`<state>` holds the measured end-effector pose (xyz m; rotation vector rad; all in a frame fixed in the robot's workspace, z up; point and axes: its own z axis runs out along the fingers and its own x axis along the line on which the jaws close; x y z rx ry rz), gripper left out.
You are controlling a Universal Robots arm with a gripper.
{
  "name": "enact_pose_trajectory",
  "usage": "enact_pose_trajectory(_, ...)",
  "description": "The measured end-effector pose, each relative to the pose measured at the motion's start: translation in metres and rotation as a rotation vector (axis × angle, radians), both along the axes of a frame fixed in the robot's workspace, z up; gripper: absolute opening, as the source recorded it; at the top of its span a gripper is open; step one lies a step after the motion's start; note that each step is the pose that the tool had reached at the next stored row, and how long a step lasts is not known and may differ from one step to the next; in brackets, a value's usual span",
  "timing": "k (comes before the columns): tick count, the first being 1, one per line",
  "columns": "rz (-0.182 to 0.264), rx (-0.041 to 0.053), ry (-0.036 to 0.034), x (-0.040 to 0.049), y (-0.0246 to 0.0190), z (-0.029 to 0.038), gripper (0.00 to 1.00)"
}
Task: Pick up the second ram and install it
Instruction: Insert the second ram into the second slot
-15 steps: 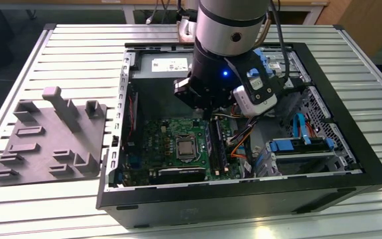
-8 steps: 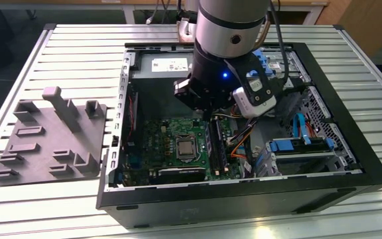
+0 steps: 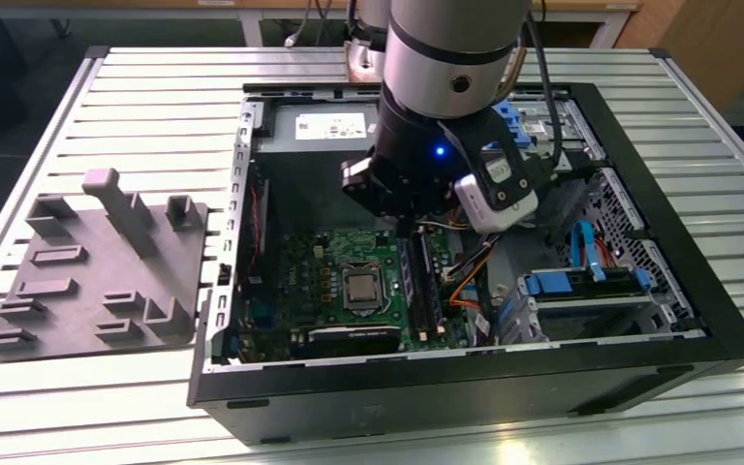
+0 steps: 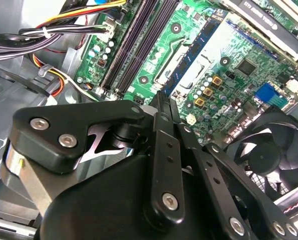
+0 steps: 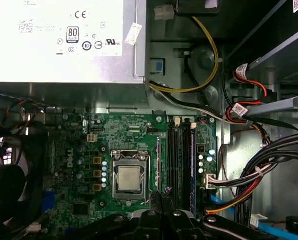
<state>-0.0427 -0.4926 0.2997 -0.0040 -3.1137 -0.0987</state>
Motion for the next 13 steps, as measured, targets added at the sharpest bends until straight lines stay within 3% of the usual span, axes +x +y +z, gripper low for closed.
enact_pose_trajectory(5, 0.0, 0.0051, -0.0001, 0.0003, 0.0001, -0.0019, 0.12)
enact_pose_trajectory(13, 0.0, 0.0055, 0.0, 0.0003, 0.0, -0.0046, 0.12)
